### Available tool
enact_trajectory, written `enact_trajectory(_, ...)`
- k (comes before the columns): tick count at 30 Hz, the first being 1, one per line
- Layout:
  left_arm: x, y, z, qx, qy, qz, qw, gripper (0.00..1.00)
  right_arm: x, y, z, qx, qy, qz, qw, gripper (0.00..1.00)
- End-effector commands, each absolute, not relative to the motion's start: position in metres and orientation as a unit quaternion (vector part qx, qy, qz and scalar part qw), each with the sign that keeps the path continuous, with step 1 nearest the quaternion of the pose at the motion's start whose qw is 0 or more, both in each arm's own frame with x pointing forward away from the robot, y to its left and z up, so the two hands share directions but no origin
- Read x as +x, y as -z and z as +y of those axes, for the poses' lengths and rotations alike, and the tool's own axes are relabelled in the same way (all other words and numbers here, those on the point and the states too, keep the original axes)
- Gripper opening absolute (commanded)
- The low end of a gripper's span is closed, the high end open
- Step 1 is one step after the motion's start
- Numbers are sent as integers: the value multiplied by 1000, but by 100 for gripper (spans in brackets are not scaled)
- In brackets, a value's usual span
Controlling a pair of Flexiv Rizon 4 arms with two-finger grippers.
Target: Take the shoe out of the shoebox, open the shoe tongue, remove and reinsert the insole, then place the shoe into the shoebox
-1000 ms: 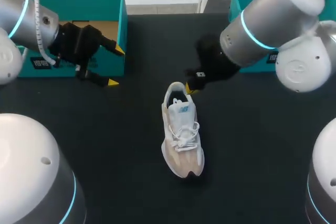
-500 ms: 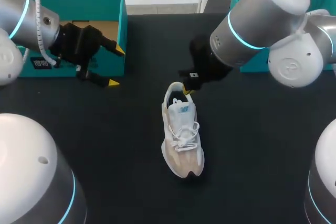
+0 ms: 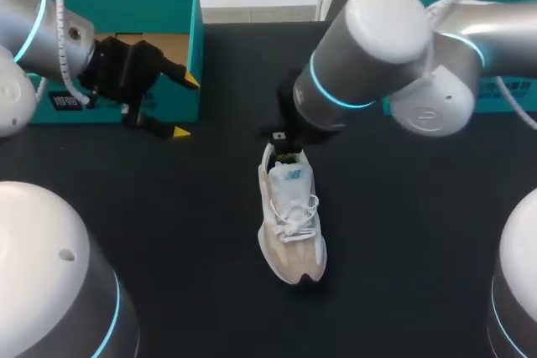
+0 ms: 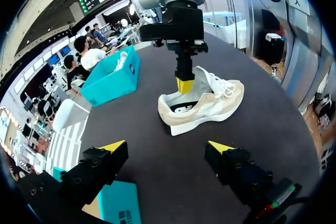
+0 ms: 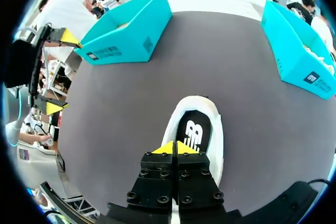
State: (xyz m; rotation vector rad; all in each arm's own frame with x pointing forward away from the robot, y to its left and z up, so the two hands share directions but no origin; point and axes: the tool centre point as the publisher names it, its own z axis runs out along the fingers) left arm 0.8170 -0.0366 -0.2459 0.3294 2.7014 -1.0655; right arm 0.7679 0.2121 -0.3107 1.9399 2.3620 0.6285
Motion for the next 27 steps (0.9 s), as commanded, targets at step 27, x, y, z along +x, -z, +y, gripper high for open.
enact_trajectory(27,817,246,-36,112,361,919,109,100,766,397,208,652,-85,753,22,0)
